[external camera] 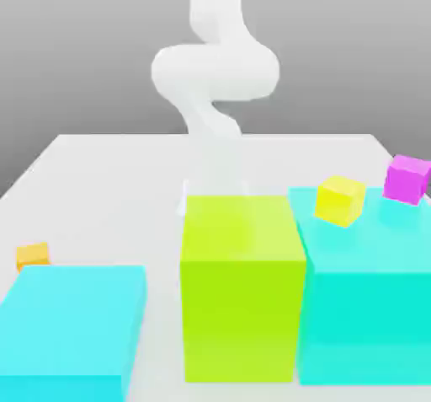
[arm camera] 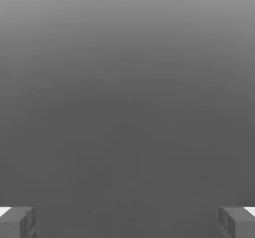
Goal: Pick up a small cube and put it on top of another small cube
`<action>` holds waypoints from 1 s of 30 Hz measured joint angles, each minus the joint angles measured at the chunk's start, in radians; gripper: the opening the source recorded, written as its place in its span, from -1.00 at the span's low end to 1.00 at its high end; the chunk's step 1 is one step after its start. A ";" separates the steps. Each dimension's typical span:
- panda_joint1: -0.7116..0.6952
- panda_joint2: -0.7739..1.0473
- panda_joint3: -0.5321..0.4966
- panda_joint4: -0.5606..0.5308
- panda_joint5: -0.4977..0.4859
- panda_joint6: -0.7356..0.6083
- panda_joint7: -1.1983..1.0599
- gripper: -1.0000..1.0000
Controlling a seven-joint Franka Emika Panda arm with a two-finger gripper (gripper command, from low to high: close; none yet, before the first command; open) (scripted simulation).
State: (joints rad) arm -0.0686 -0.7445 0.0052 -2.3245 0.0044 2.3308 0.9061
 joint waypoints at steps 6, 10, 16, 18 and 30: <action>-0.161 0.136 0.009 -0.060 0.003 0.075 0.266 0.00; -0.260 0.224 0.010 -0.098 0.000 0.123 0.441 0.00; -0.402 0.356 0.006 -0.157 -0.008 0.196 0.708 0.00; -0.446 0.401 0.001 -0.176 -0.012 0.220 0.797 0.00; -0.672 0.665 -0.078 -0.292 -0.026 0.365 1.327 0.00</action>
State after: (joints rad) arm -0.7404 -0.0797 -0.0729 -2.6167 -0.0212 2.6959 2.2330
